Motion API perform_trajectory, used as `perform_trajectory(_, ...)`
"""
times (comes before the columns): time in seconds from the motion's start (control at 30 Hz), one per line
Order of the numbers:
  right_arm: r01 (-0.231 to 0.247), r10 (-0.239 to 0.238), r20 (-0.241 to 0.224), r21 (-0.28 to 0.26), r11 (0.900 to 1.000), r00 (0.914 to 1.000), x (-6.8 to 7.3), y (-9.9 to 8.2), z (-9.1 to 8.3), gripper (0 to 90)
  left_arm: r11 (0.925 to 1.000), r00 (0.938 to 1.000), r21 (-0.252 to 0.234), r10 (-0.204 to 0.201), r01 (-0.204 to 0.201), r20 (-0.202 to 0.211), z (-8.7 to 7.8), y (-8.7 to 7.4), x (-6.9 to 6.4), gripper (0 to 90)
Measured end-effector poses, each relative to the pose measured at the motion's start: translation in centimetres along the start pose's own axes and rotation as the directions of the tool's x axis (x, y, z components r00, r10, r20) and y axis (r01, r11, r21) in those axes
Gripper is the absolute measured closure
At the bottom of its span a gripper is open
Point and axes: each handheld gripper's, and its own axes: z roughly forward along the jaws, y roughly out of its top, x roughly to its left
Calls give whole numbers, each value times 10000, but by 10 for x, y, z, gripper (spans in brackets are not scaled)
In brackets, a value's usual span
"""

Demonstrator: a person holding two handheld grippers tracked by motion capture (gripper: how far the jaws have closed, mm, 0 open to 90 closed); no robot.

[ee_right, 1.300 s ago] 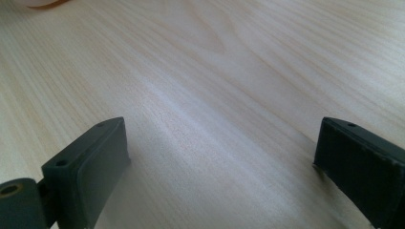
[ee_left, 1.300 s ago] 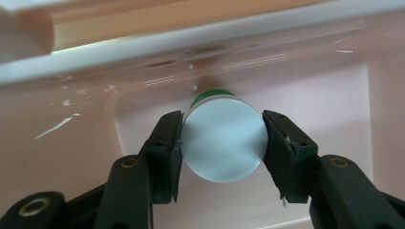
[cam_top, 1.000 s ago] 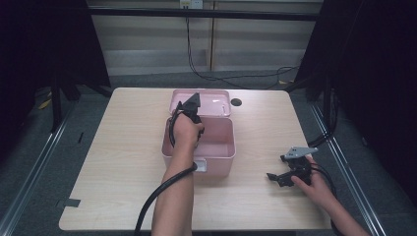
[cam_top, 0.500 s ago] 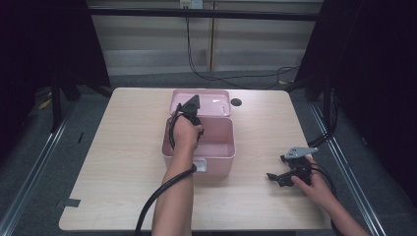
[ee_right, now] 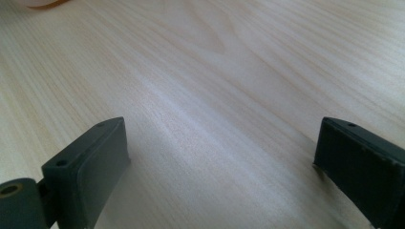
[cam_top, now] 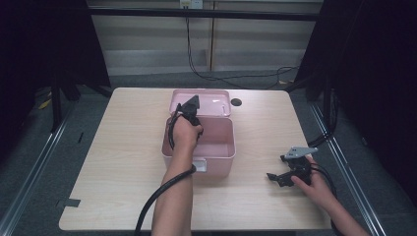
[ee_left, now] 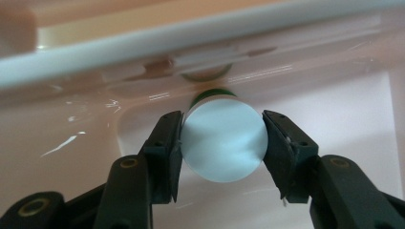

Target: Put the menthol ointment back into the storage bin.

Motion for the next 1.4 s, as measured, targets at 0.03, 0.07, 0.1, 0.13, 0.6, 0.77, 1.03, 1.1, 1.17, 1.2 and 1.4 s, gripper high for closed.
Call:
perform_trajectory(0.03,3,-3,3,0,10000,10000,0,0,0,38,10000,10000,50,78,-78,-26,0,0,0,504)
perform_trajectory(0.07,1,-1,0,1,10000,10000,0,0,0,39,10000,10000,50,75,-75,-35,1,0,0,504)
perform_trajectory(0.1,-1,1,3,0,10000,10000,0,0,0,39,10000,10000,0,76,-76,-4,2,0,0,504)
perform_trajectory(0.13,-2,2,3,-2,10000,10000,0,0,0,39,10000,10000,-23,76,-76,-39,2,0,0,503)
perform_trajectory(0.6,4,-4,0,2,10000,10000,0,0,0,39,9999,9999,-109,104,-103,90,-4,1,0,490)
perform_trajectory(0.77,10,-10,-3,21,10000,10000,0,0,0,39,9999,9998,-100,21,-19,187,-5,1,1,477)
perform_trajectory(1.03,5,-5,-8,21,10000,10000,0,0,0,39,10000,9992,-37,91,-90,400,-9,0,3,424)
perform_trajectory(1.1,8,-8,-8,21,10000,10000,0,0,0,38,10000,9991,-63,55,-53,431,-11,0,3,405)
perform_trajectory(1.17,7,-7,-8,21,10000,10000,0,0,0,39,9998,9988,-164,81,-73,489,-15,1,3,393)
perform_trajectory(1.2,8,-8,-8,23,10000,10000,0,0,0,39,9998,9989,-201,17,-7,472,-16,1,3,386)
perform_trajectory(1.4,10,-10,-8,21,10000,10000,0,0,0,38,9998,9976,-177,141,-130,675,-26,1,5,332)
